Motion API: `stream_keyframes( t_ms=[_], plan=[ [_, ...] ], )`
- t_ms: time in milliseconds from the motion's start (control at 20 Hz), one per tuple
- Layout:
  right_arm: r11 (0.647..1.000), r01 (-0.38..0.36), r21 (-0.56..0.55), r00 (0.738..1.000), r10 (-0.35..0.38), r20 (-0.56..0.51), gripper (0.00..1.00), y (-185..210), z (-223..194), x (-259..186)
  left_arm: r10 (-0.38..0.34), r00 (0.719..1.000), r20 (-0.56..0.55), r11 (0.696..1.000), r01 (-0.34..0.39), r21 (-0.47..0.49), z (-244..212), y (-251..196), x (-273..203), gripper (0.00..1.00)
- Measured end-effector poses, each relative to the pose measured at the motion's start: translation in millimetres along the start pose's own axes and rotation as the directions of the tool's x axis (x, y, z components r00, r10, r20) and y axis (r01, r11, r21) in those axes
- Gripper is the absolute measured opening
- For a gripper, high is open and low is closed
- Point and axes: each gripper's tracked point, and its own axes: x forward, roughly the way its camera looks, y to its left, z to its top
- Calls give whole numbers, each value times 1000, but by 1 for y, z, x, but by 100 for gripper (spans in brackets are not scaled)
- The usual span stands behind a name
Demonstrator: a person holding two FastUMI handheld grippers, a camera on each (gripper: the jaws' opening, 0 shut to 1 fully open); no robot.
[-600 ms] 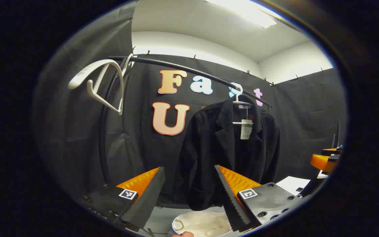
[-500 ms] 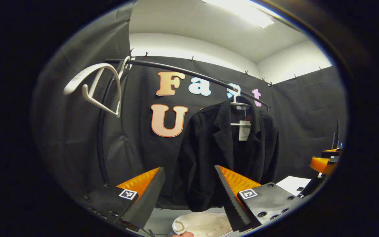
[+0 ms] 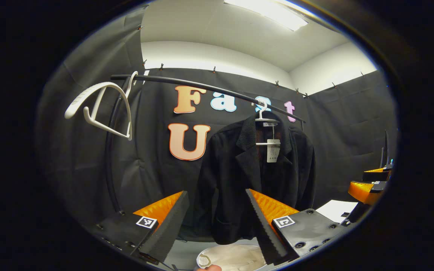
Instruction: Grasp the clothes on the hanger with both hands and then place them into the laundry hamper below.
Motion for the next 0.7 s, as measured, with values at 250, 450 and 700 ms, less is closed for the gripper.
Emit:
stream_keyframes(
  t_ms=[250, 450, 700],
  plan=[
    [1000, -26, 11, 1000, 26, -13, 93, 1, -8, 9, 23, 1000, -12, 1000, -23, -3, -7, 1, 1, 96],
    [999, -32, 18, 999, 32, -17, 93, -4, -10, 12, 33, 999, -18, 999, -33, -3, -8, -3, 2, 92],
    [998, -60, 33, 998, 61, -32, 93, -14, -17, 13, 56, 998, -23, 998, -56, -17, -7, -14, -3, 100]
  ],
)
